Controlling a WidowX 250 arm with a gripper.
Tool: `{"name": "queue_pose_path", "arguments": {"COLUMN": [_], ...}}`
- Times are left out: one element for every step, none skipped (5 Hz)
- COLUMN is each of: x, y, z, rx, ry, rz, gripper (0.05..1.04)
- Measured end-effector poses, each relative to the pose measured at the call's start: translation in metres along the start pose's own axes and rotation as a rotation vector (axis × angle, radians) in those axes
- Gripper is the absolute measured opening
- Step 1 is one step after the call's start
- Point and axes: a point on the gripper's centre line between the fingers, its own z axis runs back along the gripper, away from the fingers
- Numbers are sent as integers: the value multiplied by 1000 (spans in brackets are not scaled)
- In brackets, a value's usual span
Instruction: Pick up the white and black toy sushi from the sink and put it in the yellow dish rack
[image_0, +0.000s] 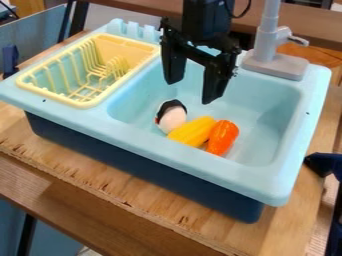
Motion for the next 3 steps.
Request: {"name": "queue_pose_path", "arguments": {"x": [-1, -6, -10], "y": [1, 26, 42], "z": [-11, -12, -14], "rx": [-2, 6, 39], "ry": [34, 37, -7], "rz": [2, 87, 184], "gripper": [1001, 1001, 1001]}}
